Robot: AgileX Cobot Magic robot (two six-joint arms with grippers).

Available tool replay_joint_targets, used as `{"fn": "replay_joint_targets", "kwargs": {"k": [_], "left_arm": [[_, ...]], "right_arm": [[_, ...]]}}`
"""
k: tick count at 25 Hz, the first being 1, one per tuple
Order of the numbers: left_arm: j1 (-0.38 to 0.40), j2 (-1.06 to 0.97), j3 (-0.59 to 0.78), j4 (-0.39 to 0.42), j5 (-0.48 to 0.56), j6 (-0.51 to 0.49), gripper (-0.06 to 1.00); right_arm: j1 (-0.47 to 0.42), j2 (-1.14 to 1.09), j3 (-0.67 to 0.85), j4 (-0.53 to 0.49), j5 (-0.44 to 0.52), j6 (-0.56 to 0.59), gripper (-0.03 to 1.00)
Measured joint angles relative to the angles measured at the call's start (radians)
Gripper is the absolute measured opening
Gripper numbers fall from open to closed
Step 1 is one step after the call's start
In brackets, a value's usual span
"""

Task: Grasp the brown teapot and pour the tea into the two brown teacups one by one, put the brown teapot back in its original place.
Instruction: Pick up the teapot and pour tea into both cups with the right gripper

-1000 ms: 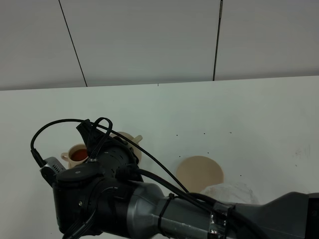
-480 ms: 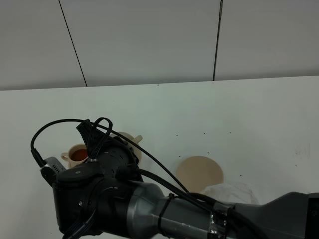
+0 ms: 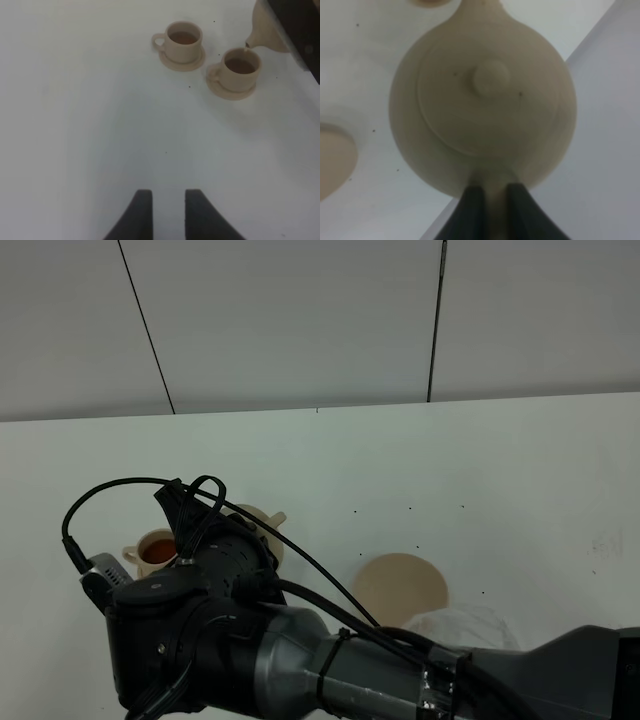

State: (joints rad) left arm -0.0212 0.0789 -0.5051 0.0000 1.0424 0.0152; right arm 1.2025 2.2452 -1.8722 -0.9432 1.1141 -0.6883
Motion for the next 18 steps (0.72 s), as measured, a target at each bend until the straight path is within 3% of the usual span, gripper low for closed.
{"fn": "replay_joint_targets", "kwargs": {"k": [18], "left_arm": [[0.0,0.0,0.0,0.0,0.0,0.0,0.23]], "right_arm": [[-0.015,0.0,-0.019,0.054,-0.018,0.021,0.1]]}}
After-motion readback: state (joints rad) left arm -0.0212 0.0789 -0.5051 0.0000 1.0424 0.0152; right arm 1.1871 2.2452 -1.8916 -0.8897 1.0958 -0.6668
